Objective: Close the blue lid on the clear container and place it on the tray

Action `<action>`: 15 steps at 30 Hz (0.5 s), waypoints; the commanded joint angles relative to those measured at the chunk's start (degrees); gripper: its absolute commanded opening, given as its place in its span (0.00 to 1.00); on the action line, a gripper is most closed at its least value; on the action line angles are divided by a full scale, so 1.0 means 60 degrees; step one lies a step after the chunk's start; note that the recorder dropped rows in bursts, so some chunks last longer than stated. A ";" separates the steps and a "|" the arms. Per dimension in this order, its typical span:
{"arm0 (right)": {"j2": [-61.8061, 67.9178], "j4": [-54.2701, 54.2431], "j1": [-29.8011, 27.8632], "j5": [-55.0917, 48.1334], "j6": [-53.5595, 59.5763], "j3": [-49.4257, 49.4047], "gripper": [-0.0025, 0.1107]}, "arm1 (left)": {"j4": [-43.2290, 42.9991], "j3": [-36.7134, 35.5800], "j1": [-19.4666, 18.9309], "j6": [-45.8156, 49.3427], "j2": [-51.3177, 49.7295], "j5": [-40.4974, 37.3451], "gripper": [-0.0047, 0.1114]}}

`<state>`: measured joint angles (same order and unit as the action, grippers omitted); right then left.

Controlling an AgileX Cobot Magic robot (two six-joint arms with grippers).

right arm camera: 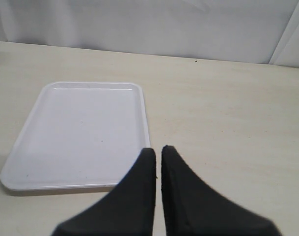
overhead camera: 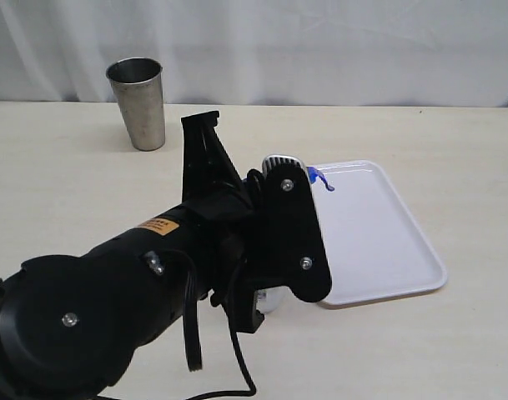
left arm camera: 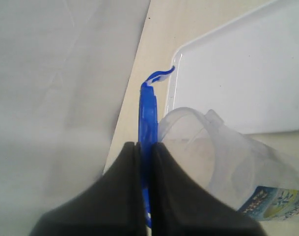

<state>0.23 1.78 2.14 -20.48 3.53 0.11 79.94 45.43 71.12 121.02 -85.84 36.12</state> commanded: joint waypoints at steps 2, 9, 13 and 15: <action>-0.0038 0.0024 -0.0037 0.0023 0.0031 -0.0019 0.06 | 0.0387 -0.0011 0.0036 0.0250 -0.0001 -0.0200 0.04; -0.0038 0.0024 -0.0037 0.0023 0.0031 -0.0019 0.06 | 0.0537 -0.0011 0.0036 0.0250 -0.0001 -0.0710 0.04; -0.0038 0.0024 -0.0037 0.0023 0.0031 -0.0019 0.06 | 0.0576 -0.0011 0.0036 0.0250 -0.0001 -0.0690 0.04; -0.0038 0.0024 -0.0037 0.0023 0.0031 -0.0019 0.06 | 0.0576 -0.0011 0.0036 0.0250 -0.0001 -0.0690 0.04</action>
<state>0.23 1.78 2.14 -20.48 3.53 0.11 82.89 45.43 71.25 121.02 -85.84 32.40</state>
